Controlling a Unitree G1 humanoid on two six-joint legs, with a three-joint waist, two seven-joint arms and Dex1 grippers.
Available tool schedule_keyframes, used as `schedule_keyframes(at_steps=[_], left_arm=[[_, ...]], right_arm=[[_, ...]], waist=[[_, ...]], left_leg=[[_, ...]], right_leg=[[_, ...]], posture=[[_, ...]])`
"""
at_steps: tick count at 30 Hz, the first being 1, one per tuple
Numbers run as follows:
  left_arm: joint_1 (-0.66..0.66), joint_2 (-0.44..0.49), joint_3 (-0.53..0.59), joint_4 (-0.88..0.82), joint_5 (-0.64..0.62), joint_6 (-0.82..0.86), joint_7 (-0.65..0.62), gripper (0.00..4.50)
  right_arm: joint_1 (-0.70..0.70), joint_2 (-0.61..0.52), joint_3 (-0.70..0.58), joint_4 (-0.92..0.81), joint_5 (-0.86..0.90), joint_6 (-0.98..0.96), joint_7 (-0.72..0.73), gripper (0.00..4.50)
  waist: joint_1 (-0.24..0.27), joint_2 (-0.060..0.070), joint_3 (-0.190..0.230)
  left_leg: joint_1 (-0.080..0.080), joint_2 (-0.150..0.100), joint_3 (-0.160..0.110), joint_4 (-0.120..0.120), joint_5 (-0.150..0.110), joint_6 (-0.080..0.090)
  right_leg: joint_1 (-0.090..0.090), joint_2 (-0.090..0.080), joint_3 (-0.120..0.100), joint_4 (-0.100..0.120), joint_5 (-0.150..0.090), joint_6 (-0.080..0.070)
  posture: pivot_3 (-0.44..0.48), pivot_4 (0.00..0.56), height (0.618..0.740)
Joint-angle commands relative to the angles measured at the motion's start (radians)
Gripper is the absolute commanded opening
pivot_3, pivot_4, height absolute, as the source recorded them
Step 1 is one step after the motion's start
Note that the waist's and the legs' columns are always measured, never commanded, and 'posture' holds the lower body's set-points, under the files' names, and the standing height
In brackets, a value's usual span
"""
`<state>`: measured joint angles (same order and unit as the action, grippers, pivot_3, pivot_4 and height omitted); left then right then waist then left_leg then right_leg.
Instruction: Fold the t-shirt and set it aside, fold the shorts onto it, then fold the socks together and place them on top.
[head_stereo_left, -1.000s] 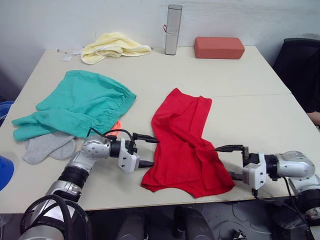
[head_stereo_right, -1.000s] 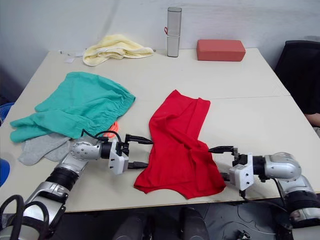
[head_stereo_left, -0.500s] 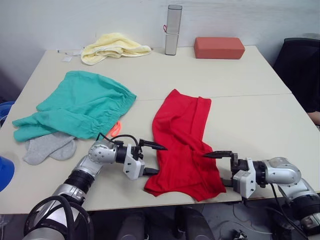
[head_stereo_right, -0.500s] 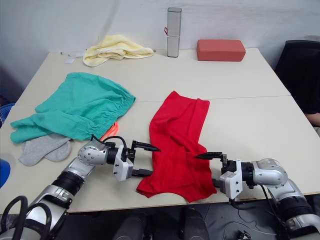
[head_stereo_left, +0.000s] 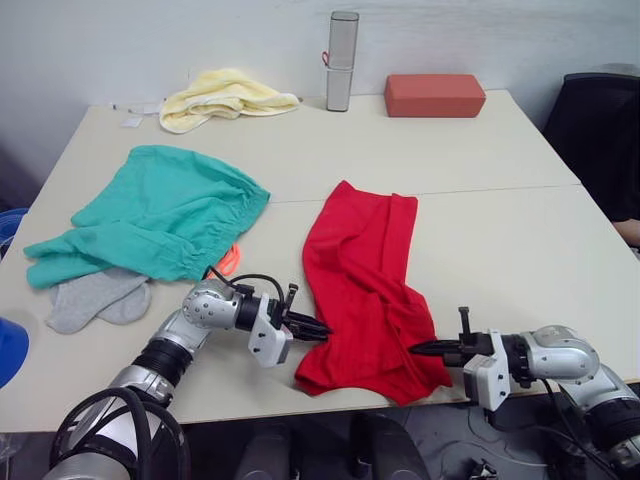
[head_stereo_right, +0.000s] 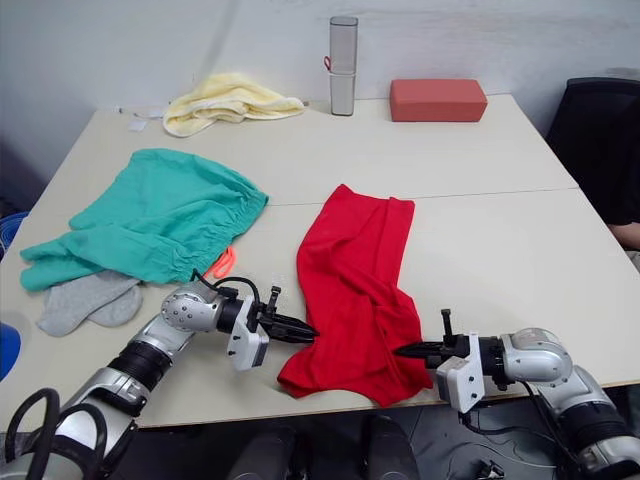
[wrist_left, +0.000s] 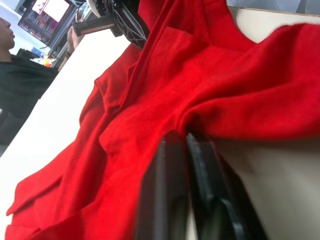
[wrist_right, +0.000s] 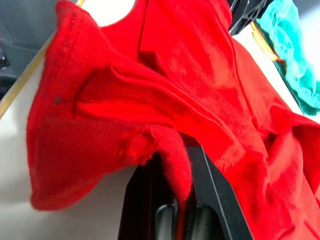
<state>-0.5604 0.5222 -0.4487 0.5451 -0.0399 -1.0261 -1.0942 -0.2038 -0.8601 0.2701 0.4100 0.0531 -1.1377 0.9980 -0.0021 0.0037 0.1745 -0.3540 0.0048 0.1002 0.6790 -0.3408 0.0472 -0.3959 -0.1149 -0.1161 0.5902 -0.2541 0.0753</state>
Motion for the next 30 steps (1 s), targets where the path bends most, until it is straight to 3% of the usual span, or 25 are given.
schedule_keyframes(at_steps=[1, 12, 16, 25, 30], left_arm=[[0.072, 0.052, -0.049, -0.018, -0.032, 0.026, -0.085, 0.03], [0.229, 0.226, 0.048, -0.239, -0.195, 0.149, -0.135, 0.03], [0.354, 0.288, 0.092, -0.367, -0.228, 0.211, -0.116, 0.03], [0.485, 0.277, 0.144, -0.476, -0.154, 0.262, -0.031, 0.03], [0.533, 0.312, 0.165, -0.559, -0.247, 0.395, -0.053, 0.03]], right_arm=[[0.024, -0.040, -0.013, -0.066, 0.059, 0.017, -0.009, 0.00], [0.134, -0.119, -0.039, -0.257, 0.160, 0.122, -0.002, 0.00], [0.206, -0.136, -0.052, -0.308, 0.164, 0.142, -0.010, 0.00], [0.246, -0.124, -0.061, -0.351, 0.154, 0.166, -0.007, 0.00], [0.253, -0.153, -0.070, -0.404, 0.241, 0.235, 0.026, 0.00]], waist=[[-0.002, 0.000, 0.000], [-0.002, 0.002, 0.001], [0.001, 0.002, 0.002], [0.007, 0.004, 0.004], [0.005, 0.003, 0.004]], left_leg=[[0.000, 0.000, 0.000, 0.000, 0.000, 0.000], [0.000, 0.005, 0.000, -0.001, -0.003, -0.002], [-0.002, 0.005, 0.000, -0.001, -0.003, -0.002], [-0.002, 0.005, 0.000, -0.001, -0.005, 0.000], [-0.004, 0.005, 0.001, -0.002, -0.004, 0.000]], right_leg=[[0.000, 0.000, 0.000, 0.000, 0.000, 0.000], [-0.003, 0.003, -0.001, 0.003, -0.004, -0.007], [-0.005, 0.003, -0.001, 0.003, -0.005, -0.007], [-0.006, 0.003, 0.000, 0.003, -0.005, -0.008], [-0.009, 0.003, 0.000, 0.003, -0.005, -0.008]], posture=[[0.000, 0.150, 0.740], [0.000, 0.150, 0.740], [0.000, 0.150, 0.740], [0.000, 0.150, 0.740], [0.000, 0.150, 0.740]])
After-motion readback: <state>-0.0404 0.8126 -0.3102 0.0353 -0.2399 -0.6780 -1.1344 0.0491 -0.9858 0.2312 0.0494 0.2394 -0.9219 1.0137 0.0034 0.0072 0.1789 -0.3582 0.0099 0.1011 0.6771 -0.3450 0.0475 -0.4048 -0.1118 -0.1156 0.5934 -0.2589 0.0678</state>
